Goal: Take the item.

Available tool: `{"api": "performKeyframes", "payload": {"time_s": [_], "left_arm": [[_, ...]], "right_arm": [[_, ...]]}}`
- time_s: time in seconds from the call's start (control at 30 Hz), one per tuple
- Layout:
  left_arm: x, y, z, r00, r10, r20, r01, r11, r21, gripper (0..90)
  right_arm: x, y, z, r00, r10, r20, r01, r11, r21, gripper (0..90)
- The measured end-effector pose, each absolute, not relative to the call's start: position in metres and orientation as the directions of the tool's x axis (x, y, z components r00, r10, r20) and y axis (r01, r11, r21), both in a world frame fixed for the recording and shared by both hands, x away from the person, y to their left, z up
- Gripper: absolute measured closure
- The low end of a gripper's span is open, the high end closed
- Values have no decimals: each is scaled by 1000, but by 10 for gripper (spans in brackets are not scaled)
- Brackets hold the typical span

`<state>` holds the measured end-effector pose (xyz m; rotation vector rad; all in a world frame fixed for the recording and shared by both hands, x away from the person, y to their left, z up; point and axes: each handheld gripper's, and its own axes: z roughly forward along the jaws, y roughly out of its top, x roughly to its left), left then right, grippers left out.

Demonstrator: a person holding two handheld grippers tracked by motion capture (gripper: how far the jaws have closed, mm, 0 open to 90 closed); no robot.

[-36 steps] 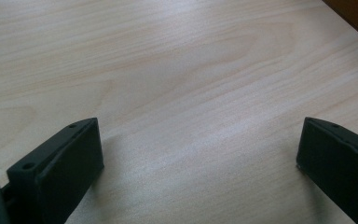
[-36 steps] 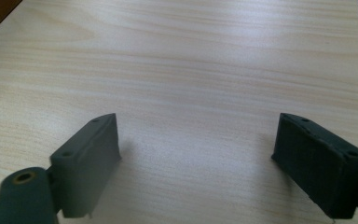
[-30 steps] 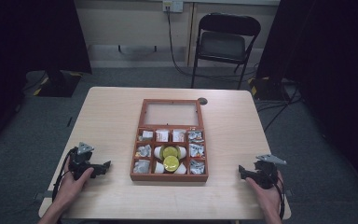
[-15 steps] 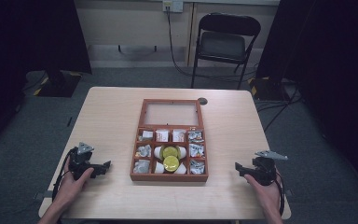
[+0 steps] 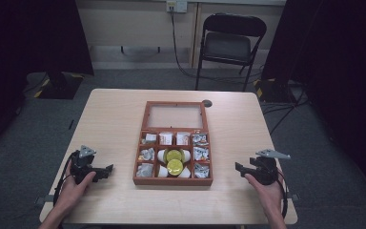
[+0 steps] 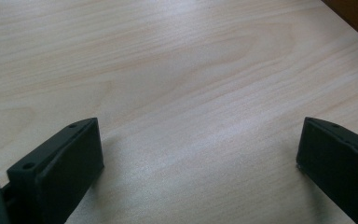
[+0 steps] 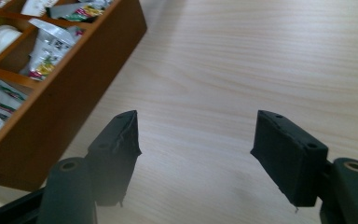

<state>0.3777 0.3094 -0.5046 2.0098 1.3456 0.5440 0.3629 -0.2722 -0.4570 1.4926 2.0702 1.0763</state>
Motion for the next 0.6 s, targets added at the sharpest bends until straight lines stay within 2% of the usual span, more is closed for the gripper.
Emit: {"api": "performKeyframes", "payload": {"time_s": [0.2,0.6], "left_arm": [[378,309,-505,387,922,-16,652,-261,712,0],[378,309,-505,384,923,-19,651,-256,715,0]], "right_arm": [[368,-258,-449,-419,894,157,612,150,776,350],[373,-233,-434,-493,859,136,579,207,789,366]]}}
